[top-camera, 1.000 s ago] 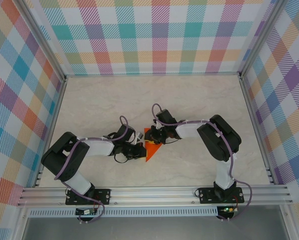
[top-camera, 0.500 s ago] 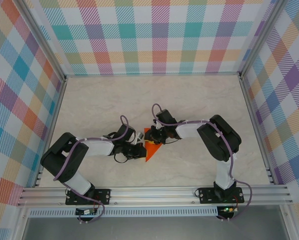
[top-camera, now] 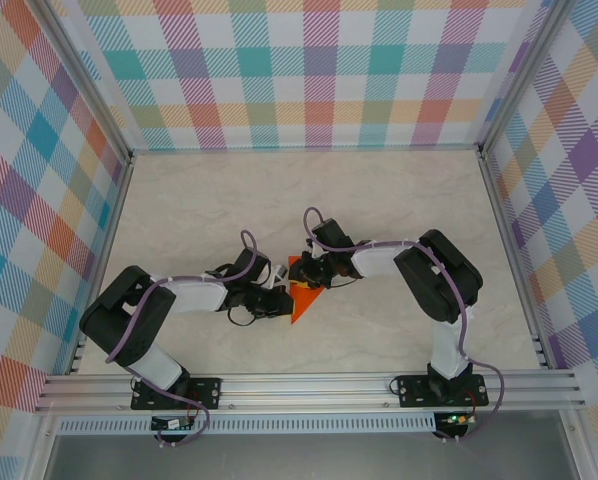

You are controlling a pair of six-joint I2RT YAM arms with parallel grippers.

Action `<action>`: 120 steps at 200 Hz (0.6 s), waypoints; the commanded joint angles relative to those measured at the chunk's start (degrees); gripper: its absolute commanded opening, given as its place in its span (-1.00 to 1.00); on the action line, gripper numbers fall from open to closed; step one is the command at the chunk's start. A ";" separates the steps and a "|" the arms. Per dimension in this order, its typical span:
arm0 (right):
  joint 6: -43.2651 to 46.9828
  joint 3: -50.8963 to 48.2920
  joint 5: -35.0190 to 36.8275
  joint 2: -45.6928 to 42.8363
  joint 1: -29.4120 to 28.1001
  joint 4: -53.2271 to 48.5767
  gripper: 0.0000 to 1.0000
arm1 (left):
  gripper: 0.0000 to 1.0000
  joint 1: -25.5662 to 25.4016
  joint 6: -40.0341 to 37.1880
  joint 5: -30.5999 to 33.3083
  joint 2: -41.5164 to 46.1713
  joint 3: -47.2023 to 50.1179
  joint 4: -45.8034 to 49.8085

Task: Fold a paper plane with a square sheet of paper (pick it up from the middle)
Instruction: Fourth fold the wing at the center of the table.

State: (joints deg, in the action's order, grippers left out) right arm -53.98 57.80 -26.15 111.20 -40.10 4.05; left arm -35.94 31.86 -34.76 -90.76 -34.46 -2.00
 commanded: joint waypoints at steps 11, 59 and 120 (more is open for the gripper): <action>0.51 -2.43 3.04 2.53 -0.06 -5.08 -0.56 | -0.91 -1.32 -2.34 -5.59 -2.16 -0.20 6.85; 0.42 -2.43 3.39 2.62 -0.07 -5.63 -0.56 | -0.95 -1.32 -3.31 -4.66 -3.59 -0.53 9.19; 0.37 -2.43 3.63 2.62 -0.06 -6.02 -0.56 | -0.76 -1.41 -3.38 -4.08 -1.75 -0.69 10.44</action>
State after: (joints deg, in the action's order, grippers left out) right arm -53.95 57.80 -26.17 111.20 -40.14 3.92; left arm -36.07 29.74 -36.75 -92.92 -35.86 0.84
